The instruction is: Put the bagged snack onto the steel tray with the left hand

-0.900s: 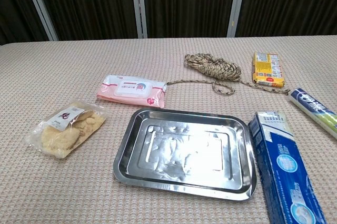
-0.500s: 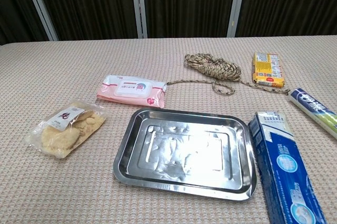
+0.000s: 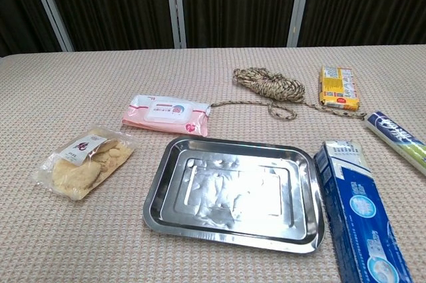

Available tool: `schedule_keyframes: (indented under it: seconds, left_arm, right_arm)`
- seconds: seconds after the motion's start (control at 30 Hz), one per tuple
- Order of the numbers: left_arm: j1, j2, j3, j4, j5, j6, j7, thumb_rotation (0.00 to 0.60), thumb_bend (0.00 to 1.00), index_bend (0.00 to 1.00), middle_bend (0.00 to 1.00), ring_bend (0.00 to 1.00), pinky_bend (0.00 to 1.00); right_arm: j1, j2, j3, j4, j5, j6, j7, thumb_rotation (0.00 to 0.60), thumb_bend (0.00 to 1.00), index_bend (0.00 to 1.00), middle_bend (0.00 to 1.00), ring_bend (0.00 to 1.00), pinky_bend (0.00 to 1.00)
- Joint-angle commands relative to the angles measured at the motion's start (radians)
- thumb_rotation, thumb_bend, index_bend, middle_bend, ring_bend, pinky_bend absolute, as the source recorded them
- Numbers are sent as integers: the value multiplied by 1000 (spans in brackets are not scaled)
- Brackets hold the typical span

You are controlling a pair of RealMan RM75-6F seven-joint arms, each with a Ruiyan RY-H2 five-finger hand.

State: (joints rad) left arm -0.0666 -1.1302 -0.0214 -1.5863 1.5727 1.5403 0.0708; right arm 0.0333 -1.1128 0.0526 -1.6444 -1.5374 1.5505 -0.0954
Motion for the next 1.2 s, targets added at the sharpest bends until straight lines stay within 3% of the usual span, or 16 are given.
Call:
schedule_keyframes:
  seconds: [0.03, 0.27, 0.53, 0.83, 1.2]
  left_arm:
    - [-9, -6, 1, 1, 2, -15, -3, 535, 86, 95, 0, 0, 0]
    - [-46, -9, 9, -1, 4, -84, -7, 534, 86, 99, 0, 0, 0]
    - [-202, -36, -10, 20, -11, -325, -58, 533, 62, 89, 0, 0, 0]
    - [-337, -69, -25, 10, -17, -503, -40, 533, 28, 80, 0, 0, 0]
    - [-435, -152, -32, 44, -69, -636, 1, 533, 0, 81, 0, 0, 0]
  right_arm:
    - [-2, -1, 0, 3, 2, 2, 3, 600, 0, 0, 0, 0, 0]
    - [-4, -4, 0, 9, 4, 0, 8, 600, 0, 0, 0, 0, 0]
    - [-4, -2, 0, 4, -5, 4, 4, 600, 0, 0, 0, 0, 0]
    - [-10, -5, -1, 1, -5, 10, 6, 600, 0, 0, 0, 0, 0]
    - [-19, -7, 1, 7, 6, 16, 17, 600, 0, 0, 0, 0, 0]
